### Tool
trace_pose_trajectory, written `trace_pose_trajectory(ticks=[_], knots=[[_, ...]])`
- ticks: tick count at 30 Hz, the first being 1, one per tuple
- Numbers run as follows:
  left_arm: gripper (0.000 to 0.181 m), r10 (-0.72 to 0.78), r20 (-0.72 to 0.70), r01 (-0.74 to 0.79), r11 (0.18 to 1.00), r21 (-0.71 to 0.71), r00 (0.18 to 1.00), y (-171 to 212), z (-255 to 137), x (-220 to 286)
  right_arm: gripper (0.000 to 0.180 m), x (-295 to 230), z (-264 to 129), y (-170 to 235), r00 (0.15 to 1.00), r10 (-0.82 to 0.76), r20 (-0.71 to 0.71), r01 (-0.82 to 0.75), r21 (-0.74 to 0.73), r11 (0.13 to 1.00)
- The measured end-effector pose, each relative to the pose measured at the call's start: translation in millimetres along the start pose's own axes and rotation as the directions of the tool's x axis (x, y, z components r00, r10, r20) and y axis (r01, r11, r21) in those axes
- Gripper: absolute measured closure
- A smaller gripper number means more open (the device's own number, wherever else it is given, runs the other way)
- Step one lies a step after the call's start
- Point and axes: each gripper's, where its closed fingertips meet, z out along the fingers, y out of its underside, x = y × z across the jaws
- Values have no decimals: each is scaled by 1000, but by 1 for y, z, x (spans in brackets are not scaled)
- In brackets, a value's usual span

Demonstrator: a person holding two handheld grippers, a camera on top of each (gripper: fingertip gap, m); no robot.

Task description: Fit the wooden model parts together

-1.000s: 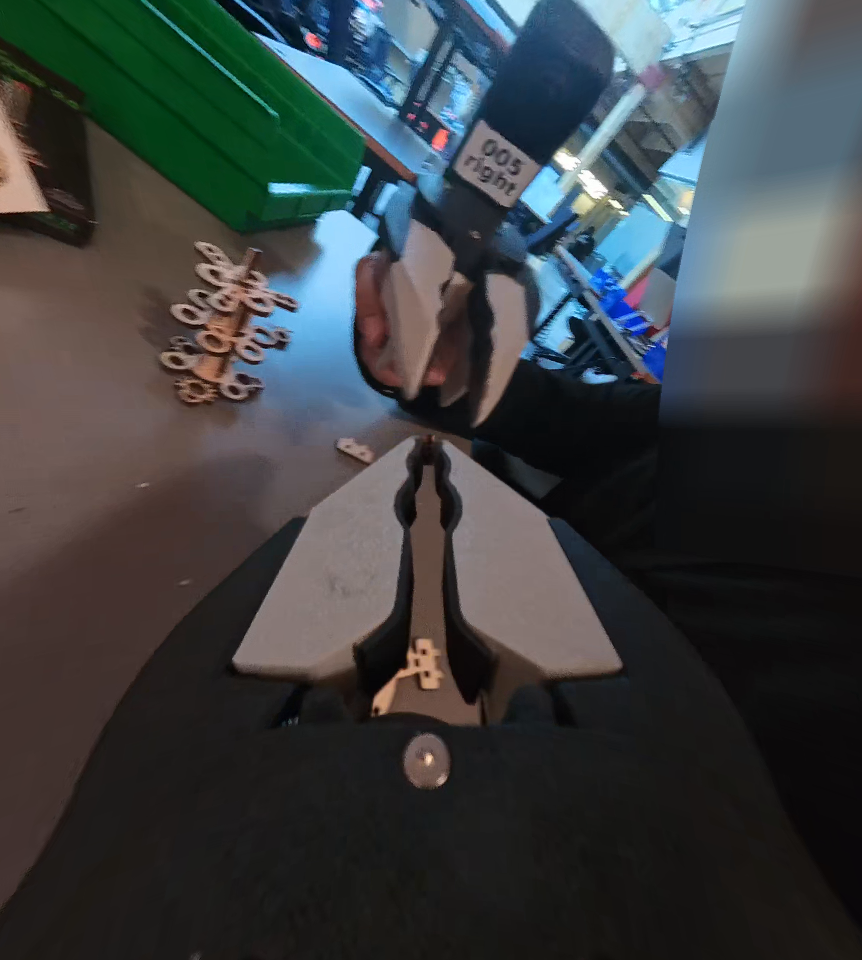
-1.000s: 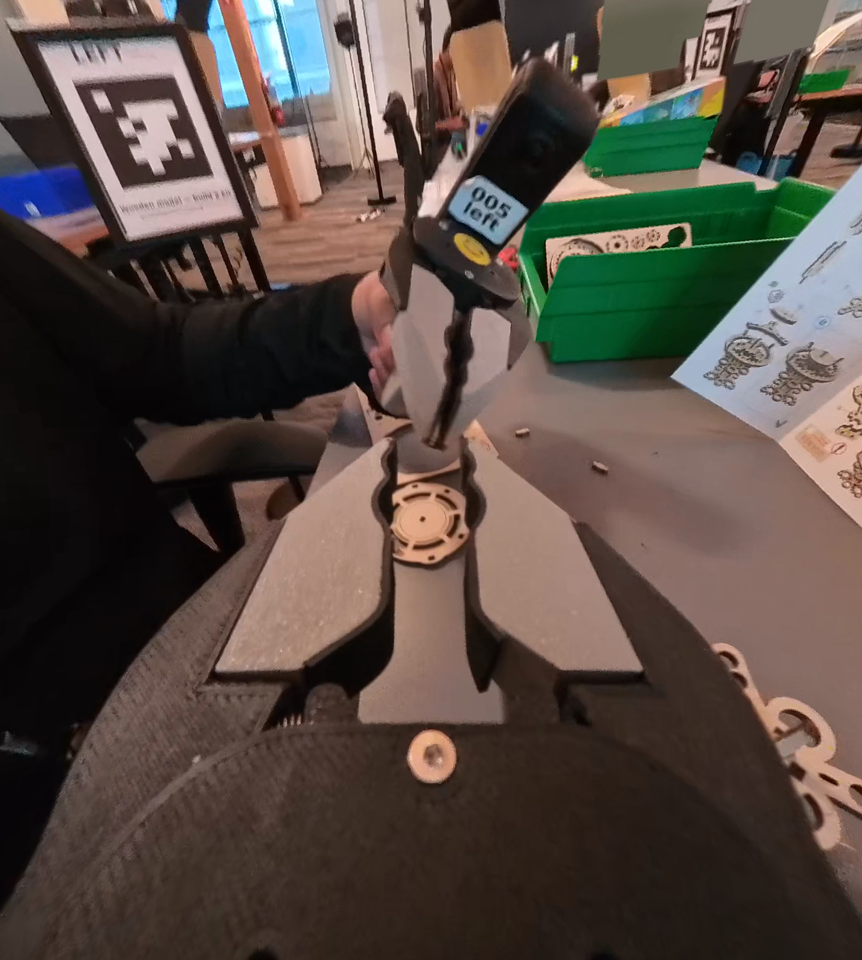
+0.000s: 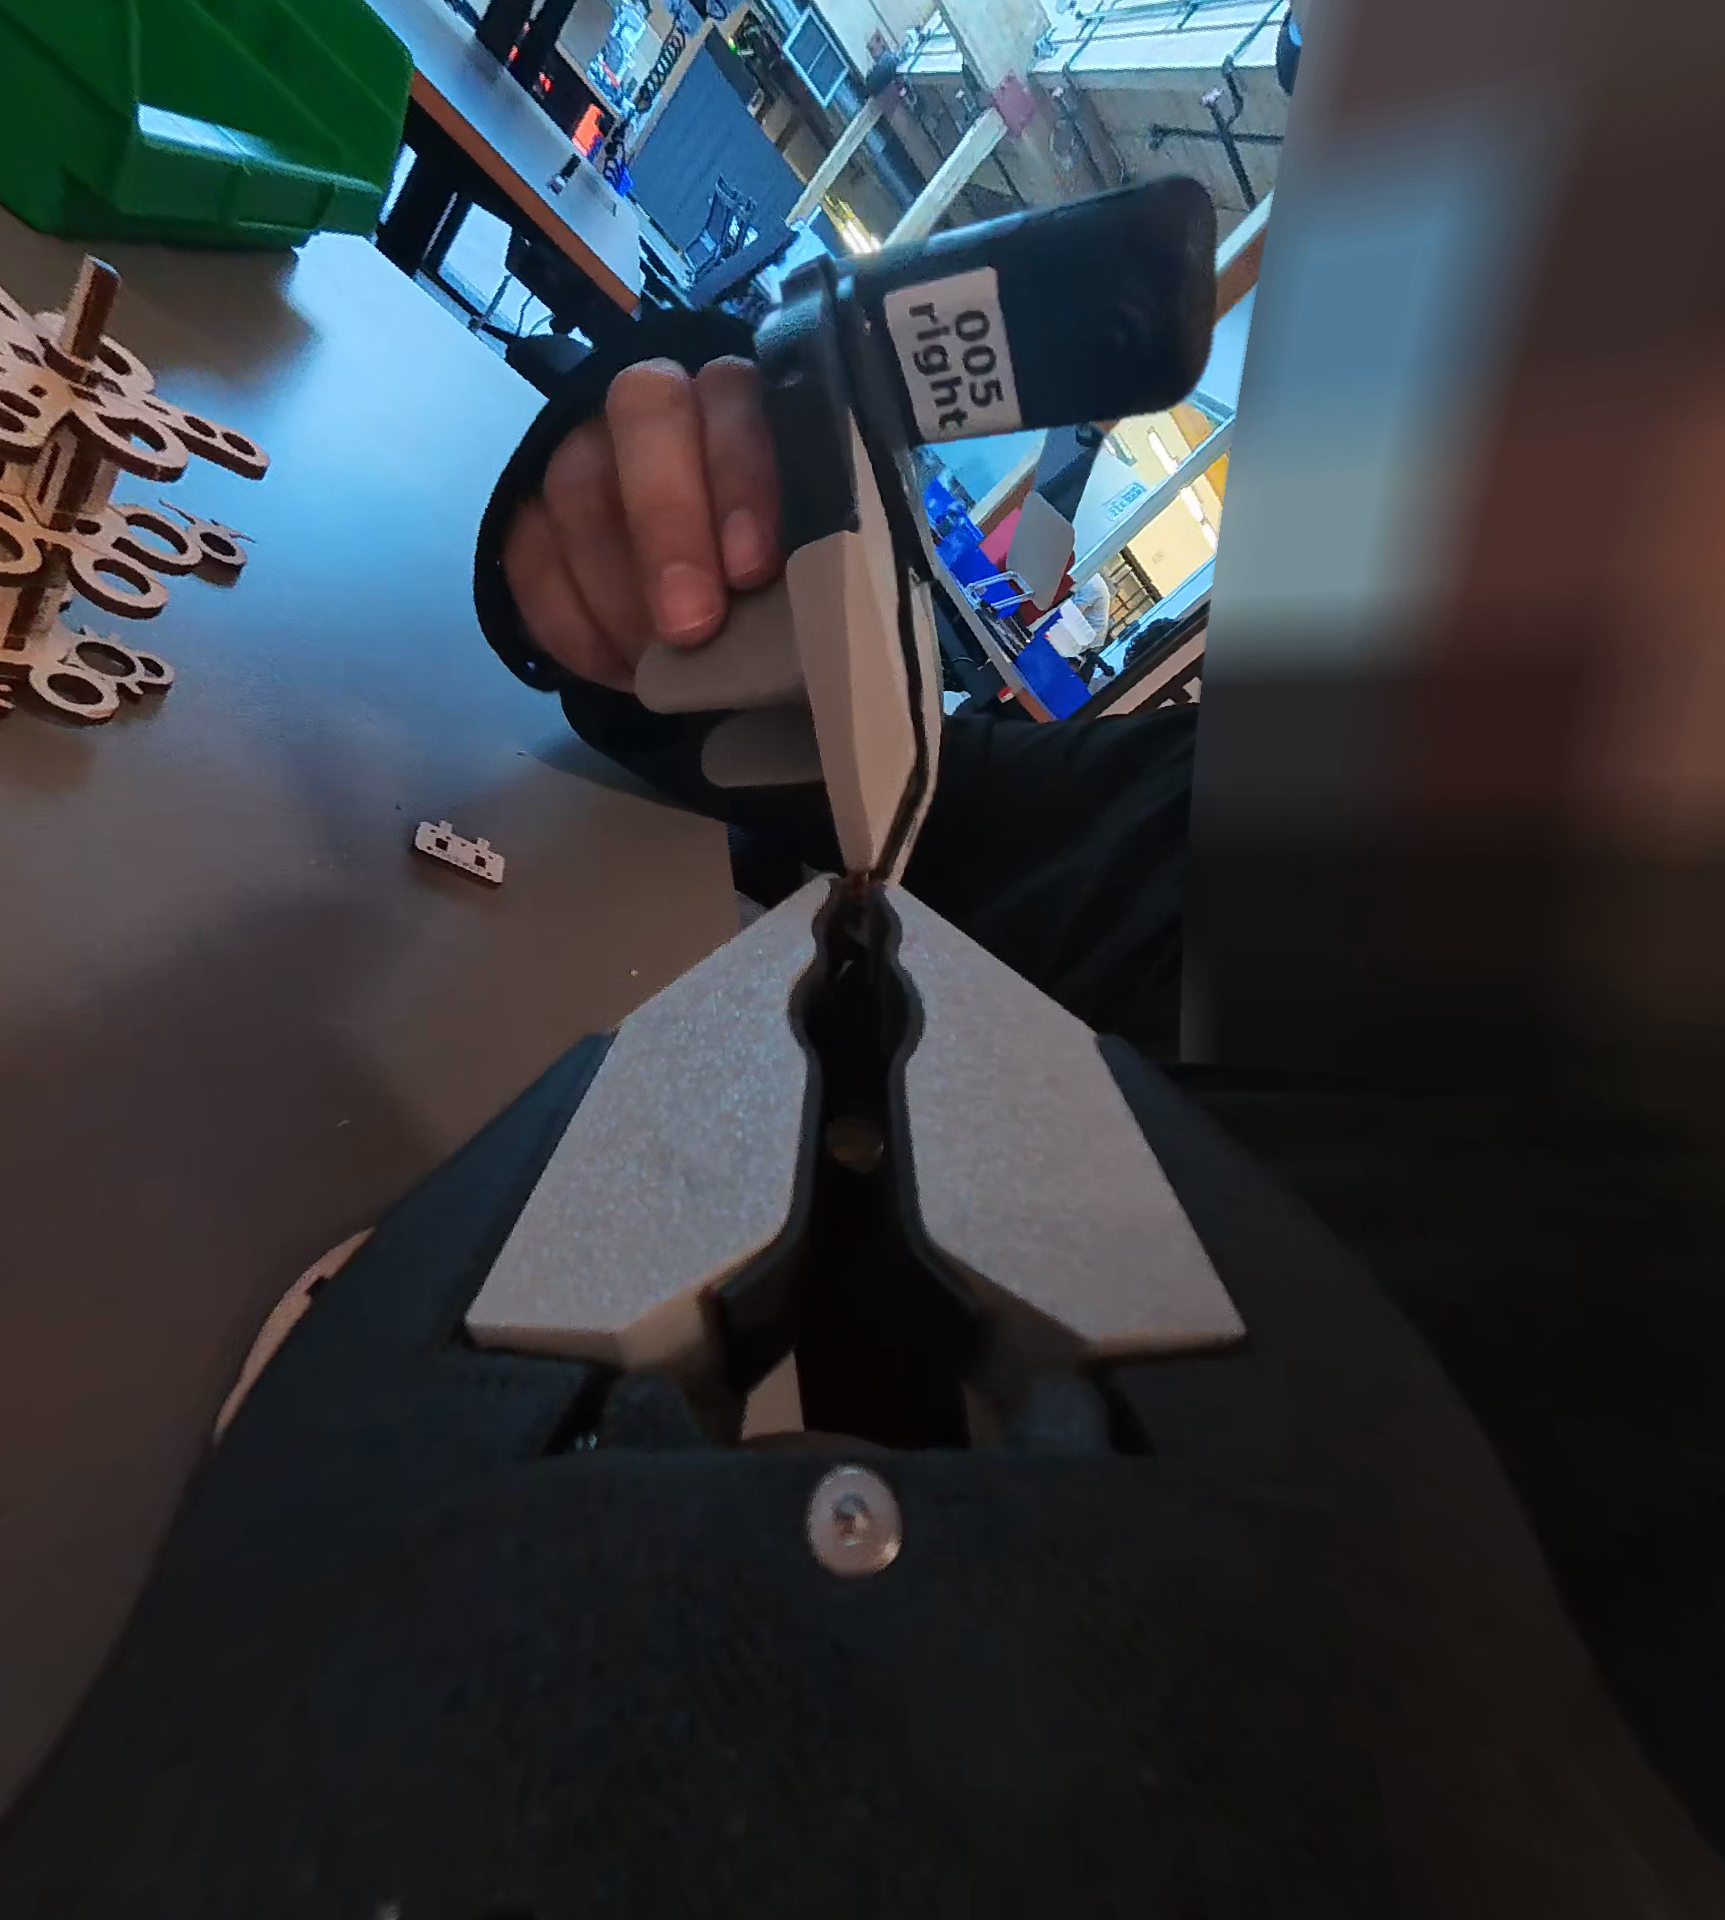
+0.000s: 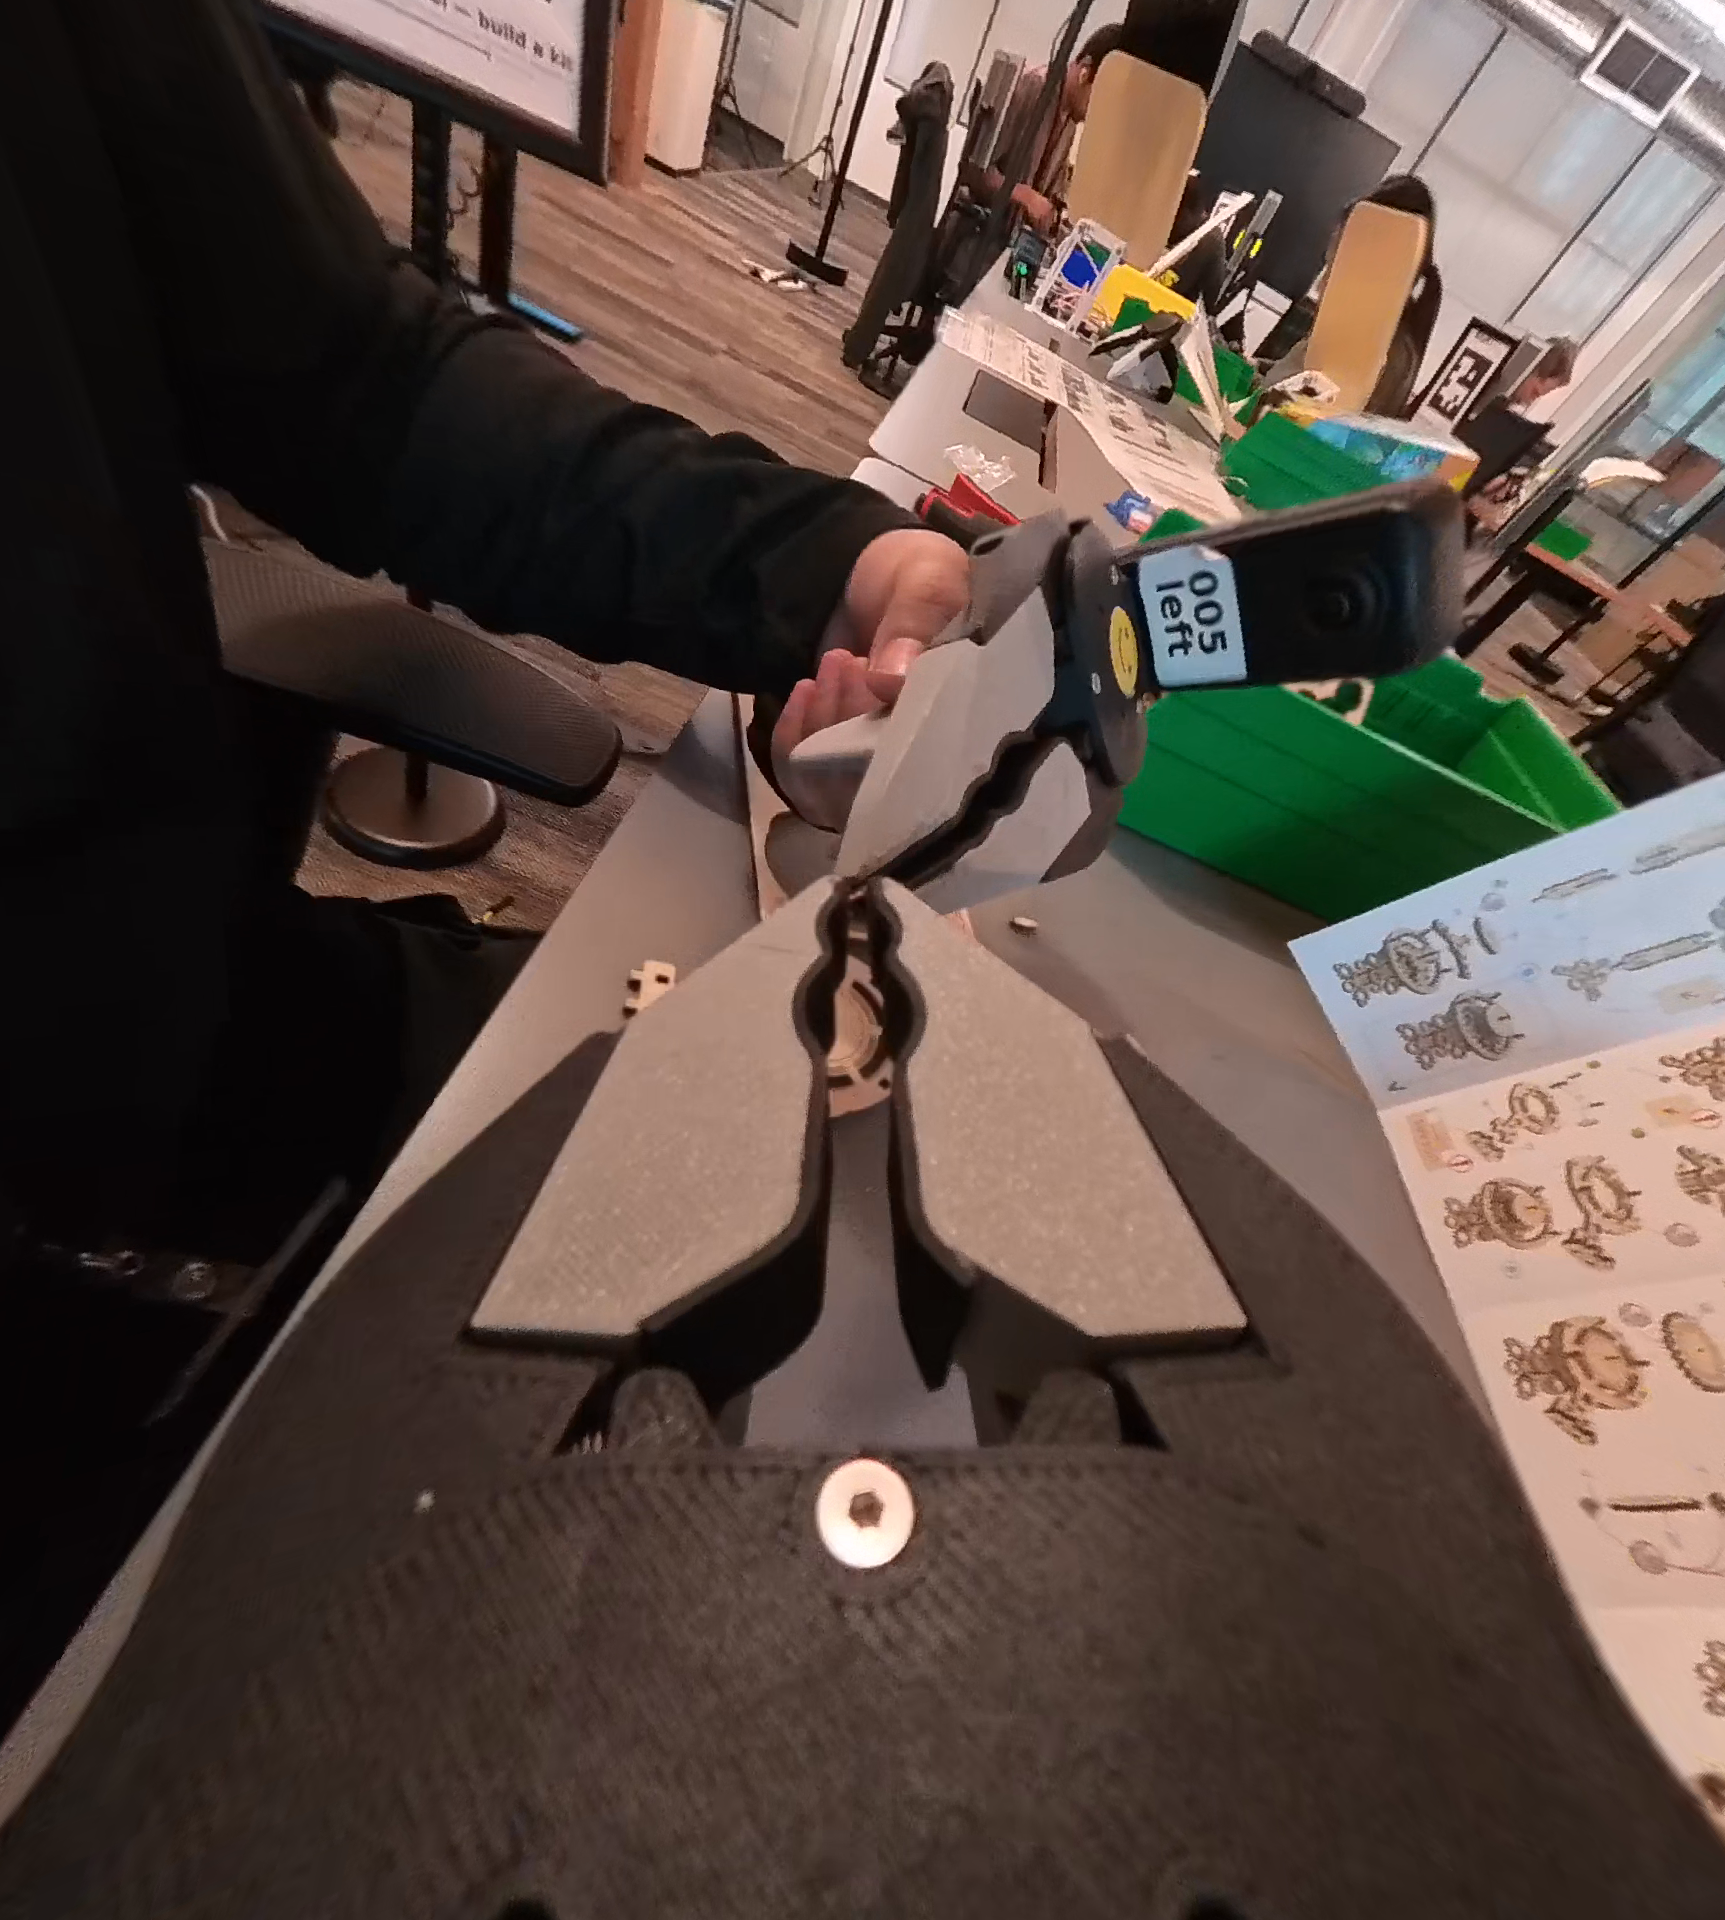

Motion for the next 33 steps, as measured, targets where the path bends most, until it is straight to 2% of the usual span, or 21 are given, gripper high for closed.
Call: trace_pose_trajectory(ticks=[5, 10, 13, 16, 18, 20, 23, 25, 27, 33], knots=[[180, -18, -10, 19, 1000, 6, 1000, 0, 3, 1, 180, -2, 1, 1, 998, -53, -16, 53, -16, 998], [180, 9, 17, -9, 999, 44, 1000, -6, 0, -2, 180, 6, -1, 2, 999, -17, -48, 15, -31, 999], [176, 37, 106, -46, 996, 77, 994, -13, -6, -14, 180, 19, -1, 15, 993, 65, -97, -73, -86, 994], [168, 127, 231, -151, 984, 92, 965, -20, -17, -22, 180, 31, -1, 33, 967, 219, -128, -235, -128, 964], [166, 235, 406, -261, 965, 9, 883, -18, -24, -37, 180, 35, -2, 38, 941, 316, -120, -330, -119, 937], [164, 415, 561, -383, 906, -181, 716, -9, -29, -53, 180, 37, -3, 36, 919, 380, -101, -389, -91, 917], [163, 617, 603, -483, 781, -396, 505, 1, -19, -58, 180, 34, -4, 27, 915, 400, -55, -402, -45, 914], [163, 665, 628, -501, 735, -456, 404, -3, -16, -61, 180, 34, -4, 28, 919, 389, -59, -392, -58, 918], [166, 678, 623, -532, 718, -449, 390, -7, -11, -55, 180, 33, -3, 30, 925, 375, -63, -379, -67, 923], [170, 668, 609, -538, 729, -423, 427, -7, -8, -49, 180, 29, 0, 36, 936, 345, -65, -351, -114, 929]])
